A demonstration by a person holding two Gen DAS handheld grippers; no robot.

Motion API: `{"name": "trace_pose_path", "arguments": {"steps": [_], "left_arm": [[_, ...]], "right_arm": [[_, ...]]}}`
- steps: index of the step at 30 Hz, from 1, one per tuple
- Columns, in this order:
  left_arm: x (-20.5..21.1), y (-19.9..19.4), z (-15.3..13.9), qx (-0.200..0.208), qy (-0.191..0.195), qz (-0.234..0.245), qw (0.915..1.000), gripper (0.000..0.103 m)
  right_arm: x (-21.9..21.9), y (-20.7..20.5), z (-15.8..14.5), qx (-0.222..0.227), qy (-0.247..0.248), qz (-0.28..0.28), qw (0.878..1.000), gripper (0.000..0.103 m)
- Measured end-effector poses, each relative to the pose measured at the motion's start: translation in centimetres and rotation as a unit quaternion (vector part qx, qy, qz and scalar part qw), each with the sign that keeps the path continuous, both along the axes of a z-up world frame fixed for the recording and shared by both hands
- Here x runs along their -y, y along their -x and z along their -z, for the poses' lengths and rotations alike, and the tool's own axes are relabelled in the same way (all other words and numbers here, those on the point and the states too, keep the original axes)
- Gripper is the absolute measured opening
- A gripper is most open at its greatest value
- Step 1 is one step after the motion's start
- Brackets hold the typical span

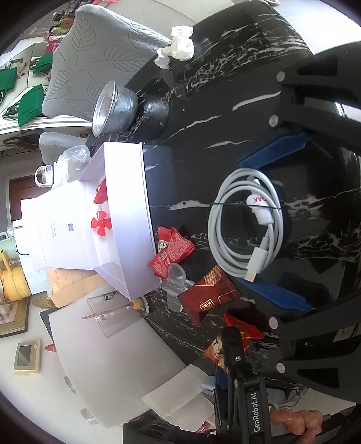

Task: Organize objects
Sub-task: 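Grasp the cartoon-printed red snack packet with the left gripper and lift it, then carry the cartoon red packet with the left gripper to the box while the right carries the cable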

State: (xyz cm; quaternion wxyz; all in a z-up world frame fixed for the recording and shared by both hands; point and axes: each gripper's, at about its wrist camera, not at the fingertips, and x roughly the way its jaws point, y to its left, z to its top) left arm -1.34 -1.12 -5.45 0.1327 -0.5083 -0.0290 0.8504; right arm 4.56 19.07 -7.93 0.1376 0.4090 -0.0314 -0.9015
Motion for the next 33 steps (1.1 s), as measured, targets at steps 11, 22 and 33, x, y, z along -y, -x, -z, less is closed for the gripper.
{"name": "trace_pose_path", "arguments": {"steps": [11, 22, 33], "left_arm": [[-0.4, -0.3, 0.8, -0.005, 0.043, 0.011, 0.9990, 0.057], [-1.2, -1.5, 1.3, -0.047, 0.081, 0.039, 0.9948, 0.063], [-0.9, -1.3, 0.9, -0.036, 0.063, 0.042, 0.9965, 0.044]], "right_arm": [[0.4, -2.4, 0.3, -0.028, -0.021, -0.010, 0.999, 0.081], [2.5, -2.8, 1.9, -0.062, -0.082, -0.024, 0.994, 0.083], [1.3, -2.2, 1.3, -0.055, -0.021, -0.014, 0.998, 0.080]]}}
